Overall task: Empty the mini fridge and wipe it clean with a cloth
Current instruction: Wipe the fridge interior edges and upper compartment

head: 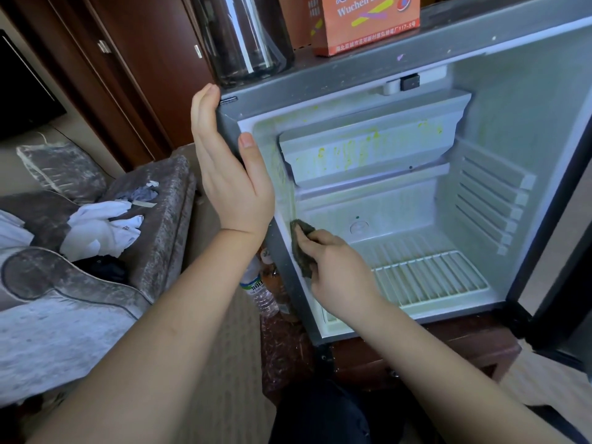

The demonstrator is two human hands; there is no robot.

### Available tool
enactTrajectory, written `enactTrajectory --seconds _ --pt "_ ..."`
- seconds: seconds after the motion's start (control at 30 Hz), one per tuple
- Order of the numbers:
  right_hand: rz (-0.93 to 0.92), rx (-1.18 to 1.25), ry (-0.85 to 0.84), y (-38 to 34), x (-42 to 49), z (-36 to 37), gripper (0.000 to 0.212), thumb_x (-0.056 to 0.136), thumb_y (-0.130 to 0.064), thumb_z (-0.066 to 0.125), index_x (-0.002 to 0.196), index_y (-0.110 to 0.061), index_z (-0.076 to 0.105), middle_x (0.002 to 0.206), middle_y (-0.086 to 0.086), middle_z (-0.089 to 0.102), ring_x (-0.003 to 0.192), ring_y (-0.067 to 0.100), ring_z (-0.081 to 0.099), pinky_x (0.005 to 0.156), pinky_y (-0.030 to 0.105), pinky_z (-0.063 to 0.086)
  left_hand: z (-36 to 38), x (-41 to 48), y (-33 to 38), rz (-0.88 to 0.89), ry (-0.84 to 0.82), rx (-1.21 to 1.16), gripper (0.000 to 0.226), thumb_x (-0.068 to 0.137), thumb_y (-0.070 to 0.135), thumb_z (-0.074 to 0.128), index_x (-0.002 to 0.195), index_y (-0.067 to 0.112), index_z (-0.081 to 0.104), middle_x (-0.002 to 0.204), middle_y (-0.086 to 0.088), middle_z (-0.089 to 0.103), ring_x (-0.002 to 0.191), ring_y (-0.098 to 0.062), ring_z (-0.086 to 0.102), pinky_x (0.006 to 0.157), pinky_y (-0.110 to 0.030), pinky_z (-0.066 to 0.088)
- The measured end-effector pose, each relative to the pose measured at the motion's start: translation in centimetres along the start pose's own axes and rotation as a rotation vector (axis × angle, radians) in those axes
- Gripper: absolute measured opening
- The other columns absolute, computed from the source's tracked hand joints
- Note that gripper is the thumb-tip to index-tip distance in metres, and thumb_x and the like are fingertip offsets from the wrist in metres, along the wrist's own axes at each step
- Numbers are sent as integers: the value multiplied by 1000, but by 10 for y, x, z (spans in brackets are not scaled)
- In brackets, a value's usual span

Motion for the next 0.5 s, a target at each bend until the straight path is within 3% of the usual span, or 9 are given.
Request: enactTrajectory --seconds 0.23,0.5 --pt "86 37 -67 9 45 -8 72 84 -4 50 149 -28 31 123 9 50 111 31 52 81 36 51 0 0 1 -6 -12 -9 42 95 -3 39 136 -12 36 139 -26 42 134 -37 40 113 -48 31" --pt "24 70 -53 4 7 -3 77 79 0 51 149 -26 34 130 3 50 114 28 52 85 39 52 1 0 -1 -1 -10 -31 42 95 -3 39 136 -12 35 140 -25 41 135 -36 39 114 -46 30"
Point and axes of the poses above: each hand's wrist, its own x-axis towards the middle knuckle, its own z-axis out of the palm, y = z × x, the point moved 2 cm from there along x, towards the middle knuckle
